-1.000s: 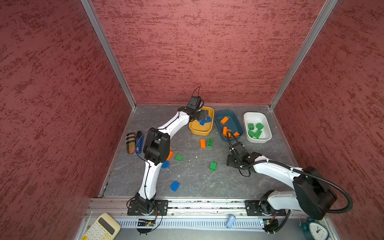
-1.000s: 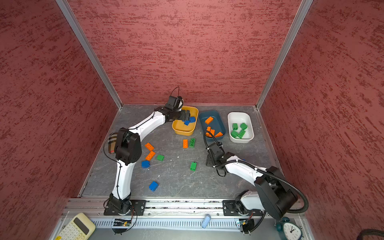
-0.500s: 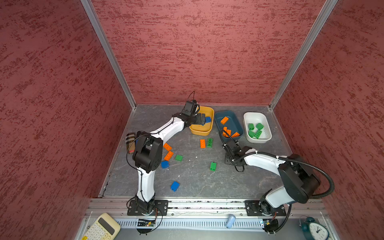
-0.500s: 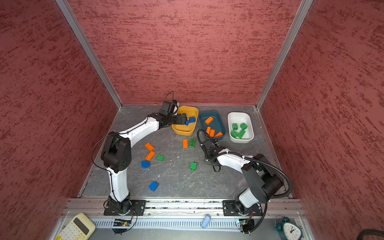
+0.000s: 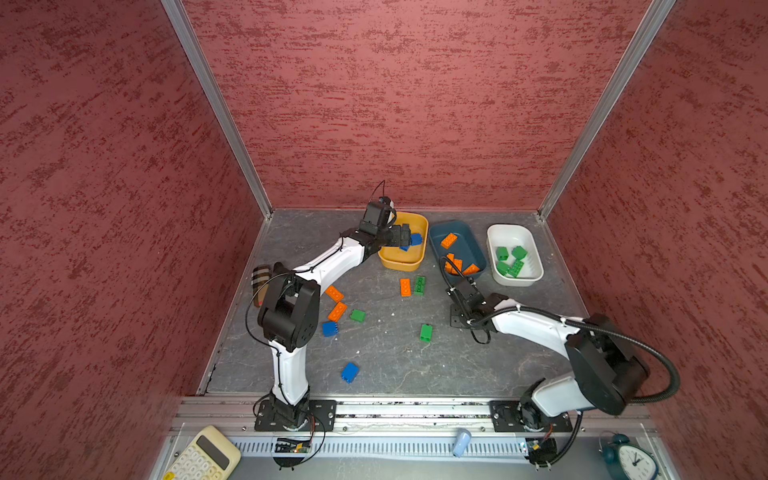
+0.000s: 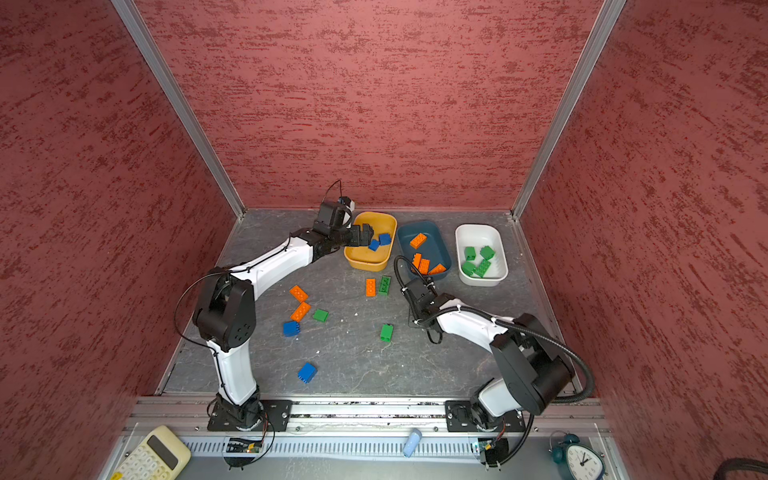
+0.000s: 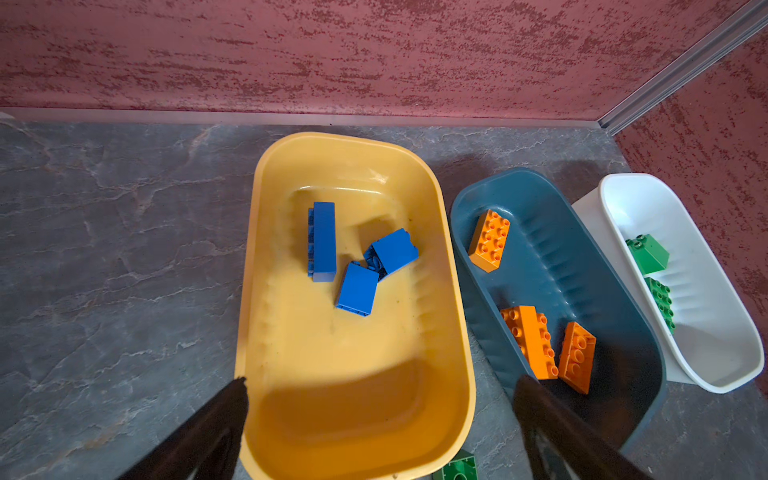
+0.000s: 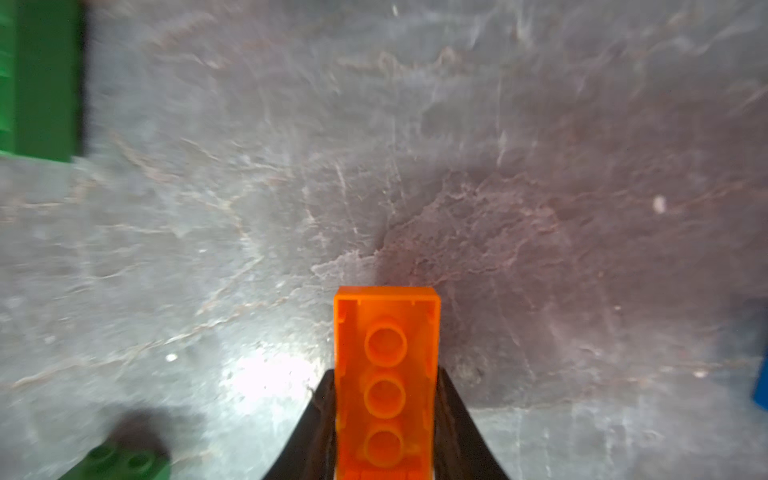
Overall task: Sort the legos into containers by color
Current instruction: 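Carry the orange brick over the teal tub and release it with the right gripper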
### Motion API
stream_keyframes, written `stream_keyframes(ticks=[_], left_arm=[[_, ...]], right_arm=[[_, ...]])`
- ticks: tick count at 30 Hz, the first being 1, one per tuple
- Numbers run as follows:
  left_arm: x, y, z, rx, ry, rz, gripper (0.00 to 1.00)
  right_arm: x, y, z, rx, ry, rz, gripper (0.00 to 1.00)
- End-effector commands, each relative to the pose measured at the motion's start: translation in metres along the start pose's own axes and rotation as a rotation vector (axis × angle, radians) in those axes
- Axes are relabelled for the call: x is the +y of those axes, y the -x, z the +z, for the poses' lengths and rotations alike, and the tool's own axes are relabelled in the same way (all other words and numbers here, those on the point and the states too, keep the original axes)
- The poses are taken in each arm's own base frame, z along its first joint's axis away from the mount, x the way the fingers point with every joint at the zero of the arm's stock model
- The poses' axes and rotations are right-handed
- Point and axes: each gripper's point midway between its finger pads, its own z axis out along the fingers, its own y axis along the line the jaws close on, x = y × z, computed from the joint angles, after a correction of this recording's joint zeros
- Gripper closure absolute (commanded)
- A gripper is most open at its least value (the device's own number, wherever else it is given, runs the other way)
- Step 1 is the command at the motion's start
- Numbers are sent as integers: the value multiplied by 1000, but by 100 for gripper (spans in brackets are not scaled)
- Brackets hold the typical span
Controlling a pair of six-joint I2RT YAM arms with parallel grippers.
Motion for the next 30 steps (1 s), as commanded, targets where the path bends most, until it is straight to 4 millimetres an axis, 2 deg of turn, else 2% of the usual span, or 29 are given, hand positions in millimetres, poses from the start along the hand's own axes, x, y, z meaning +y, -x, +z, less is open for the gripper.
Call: stream_keyframes(ticks=[1,3,8,14,18,19,23,30], left_arm=[[-1,11,-15,-28,-14,-18,0],[1,7,-19,-16,-7,-19,1],[12,-2,-29,-8,33,-25,1],[23,-12,-43,-4,79,-37,1],[28,-19,-54,-1,97,-43,1],[29,-21,-57,0,103,-47,1],[37,-28,-66,0,128,-63,0],[46,-35,-75,4,165,-75,1]], right_arm=[[10,21,-16,-104,58,-40,82],[15,32,-24,-140,93,-49,82],[24,73,-48,-265,163,-55,82],[19,132,-54,-379,227,12,82],[8,164,-45,-380,251,36,81],[5,168,-33,-355,243,33,81],[-9,186,-13,-320,212,15,80],[-28,204,30,-197,83,-71,74]])
